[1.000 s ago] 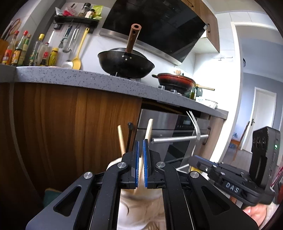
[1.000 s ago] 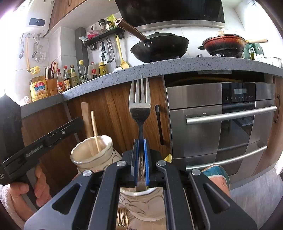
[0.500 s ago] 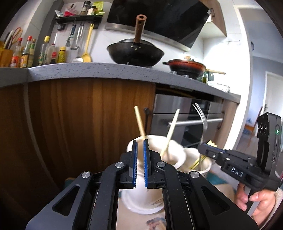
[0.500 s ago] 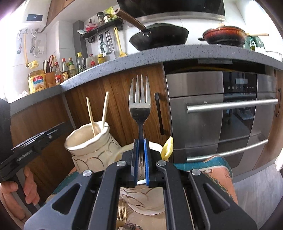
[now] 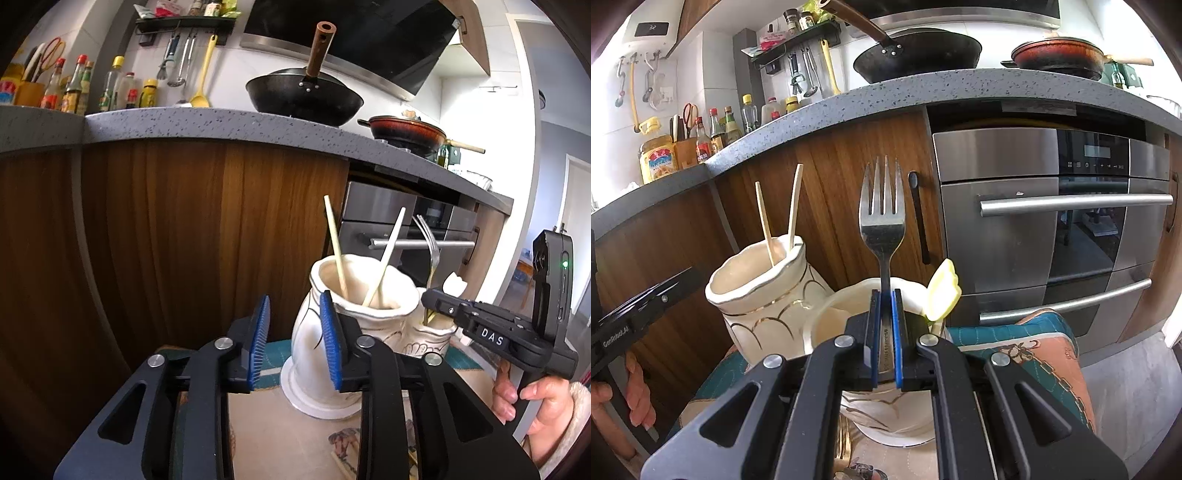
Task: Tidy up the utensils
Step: 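Lower the silver fork into the short white pot with the right tool, then move both tools back over the utensil pile, then grasp a wooden chopstick with the left tool while the right tool grasps the gold fork, then lift the chopstick with the left tool and the gold fork with the right tool toward the pots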
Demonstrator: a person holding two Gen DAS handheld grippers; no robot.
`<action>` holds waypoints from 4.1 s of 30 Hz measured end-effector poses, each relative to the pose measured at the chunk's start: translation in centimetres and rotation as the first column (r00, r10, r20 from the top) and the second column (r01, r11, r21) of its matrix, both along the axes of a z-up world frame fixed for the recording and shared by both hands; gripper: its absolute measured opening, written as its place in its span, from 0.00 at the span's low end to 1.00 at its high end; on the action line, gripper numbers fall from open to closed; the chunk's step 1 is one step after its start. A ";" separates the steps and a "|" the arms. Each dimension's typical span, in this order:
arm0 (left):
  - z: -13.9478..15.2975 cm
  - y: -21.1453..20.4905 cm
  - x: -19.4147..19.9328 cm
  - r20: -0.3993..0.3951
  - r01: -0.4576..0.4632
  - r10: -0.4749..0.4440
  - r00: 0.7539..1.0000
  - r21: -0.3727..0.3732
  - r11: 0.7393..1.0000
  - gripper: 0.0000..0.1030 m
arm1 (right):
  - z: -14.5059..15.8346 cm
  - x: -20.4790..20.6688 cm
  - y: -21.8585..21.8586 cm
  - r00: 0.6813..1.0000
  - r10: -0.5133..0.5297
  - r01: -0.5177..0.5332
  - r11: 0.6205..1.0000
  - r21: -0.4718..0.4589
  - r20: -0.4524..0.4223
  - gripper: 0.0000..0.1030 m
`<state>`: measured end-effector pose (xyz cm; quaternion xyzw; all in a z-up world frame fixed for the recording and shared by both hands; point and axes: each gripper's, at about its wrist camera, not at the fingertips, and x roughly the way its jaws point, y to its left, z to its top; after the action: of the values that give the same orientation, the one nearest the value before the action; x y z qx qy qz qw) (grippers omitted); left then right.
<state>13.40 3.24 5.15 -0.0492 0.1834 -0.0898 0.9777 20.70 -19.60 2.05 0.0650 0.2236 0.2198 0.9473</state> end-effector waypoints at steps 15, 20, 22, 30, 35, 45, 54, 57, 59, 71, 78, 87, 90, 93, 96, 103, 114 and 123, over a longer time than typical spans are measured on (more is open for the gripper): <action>0.1 0.5 -0.7 -0.013 -0.001 0.001 1.000 0.008 1.000 0.37 | 1.1 -1.2 -0.4 1.000 -0.022 0.022 1.000 0.015 0.018 0.19; 0.3 0.5 -1.3 -0.048 -0.006 0.008 0.999 0.041 0.999 0.51 | 1.9 -3.4 -1.0 0.999 -0.014 0.014 1.000 -0.005 0.030 0.46; 0.2 0.3 -1.7 -0.076 -0.006 0.011 0.997 0.061 0.998 0.57 | 1.9 -4.3 -1.3 1.000 -0.010 0.011 1.000 -0.022 0.013 0.61; -0.5 0.2 -4.1 -0.134 -0.001 0.016 0.991 0.107 0.994 0.81 | 0.8 -7.9 -2.4 0.999 0.004 -0.007 0.998 -0.068 -0.052 0.95; -1.6 0.3 -5.2 -0.211 0.014 0.005 0.977 0.088 0.996 0.88 | 0.2 -9.7 -2.9 0.997 -0.002 -0.007 0.994 -0.105 -0.082 0.95; -5.8 -1.9 -6.9 -0.390 0.004 0.058 0.919 0.157 0.988 0.89 | -3.2 -11.7 -3.3 0.983 -0.005 -0.026 0.986 -0.163 -0.185 0.95; -8.2 -4.2 -6.8 -0.474 0.028 0.068 0.878 0.193 0.981 0.89 | -5.2 -12.6 -2.5 0.972 0.017 -0.068 0.975 -0.211 -0.233 0.95; -8.9 -5.1 -6.6 -0.490 0.037 0.078 0.868 0.220 0.975 0.88 | -5.4 -12.7 -2.8 0.970 0.020 -0.070 0.978 -0.197 -0.242 0.95; -9.2 -5.5 -6.6 -0.498 0.042 0.084 0.863 0.236 0.971 0.85 | -5.3 -12.7 -3.0 0.970 0.021 -0.069 0.979 -0.190 -0.242 0.95; -10.0 -7.6 -5.8 -0.566 0.139 0.038 0.823 0.265 0.954 0.19 | -5.5 -12.6 -3.5 0.966 0.050 -0.091 0.984 -0.152 -0.253 0.95; -9.8 -5.9 -5.9 -0.584 0.136 0.018 0.811 0.219 0.966 0.05 | -5.4 -12.7 -1.9 0.960 0.091 -0.137 0.978 -0.158 -0.265 0.94; -9.7 -4.1 -6.4 -0.577 0.127 0.006 0.817 0.189 0.974 0.05 | -6.6 -10.9 2.7 0.918 0.138 -0.229 0.949 -0.215 -0.372 0.27; -9.9 -3.9 -6.8 -0.577 0.134 -0.006 0.817 0.180 0.975 0.05 | -6.8 -10.6 4.1 0.913 0.138 -0.241 0.941 -0.237 -0.383 0.19; -9.9 -4.0 -6.9 -0.576 0.140 -0.013 0.817 0.176 0.975 0.05 | -7.3 -10.1 5.1 0.907 0.126 -0.245 0.935 -0.258 -0.403 0.14; -9.9 -3.9 -7.0 -0.583 0.148 -0.022 0.812 0.169 0.974 0.05 | -7.8 -9.6 5.6 0.902 0.103 -0.234 0.932 -0.276 -0.419 0.14; -9.7 -4.1 -7.9 -0.597 0.171 -0.043 0.801 0.159 0.972 0.17 | -8.3 -8.9 6.6 0.896 0.084 -0.234 0.924 -0.303 -0.435 0.14; -9.9 -4.7 -8.2 -0.576 0.175 -0.031 0.817 0.196 0.965 0.15 | -8.4 -8.9 5.8 0.902 0.072 -0.197 0.946 -0.257 -0.427 0.09; -9.9 -4.1 -7.9 -0.578 0.158 -0.021 0.816 0.189 0.969 0.05 | -6.5 -10.5 3.3 0.927 0.083 -0.168 0.964 -0.207 -0.365 0.06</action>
<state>5.45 -0.84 -4.71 0.0475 0.4792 -0.0954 0.8712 10.16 -16.30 -4.48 -0.0236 0.4181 0.2371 0.8766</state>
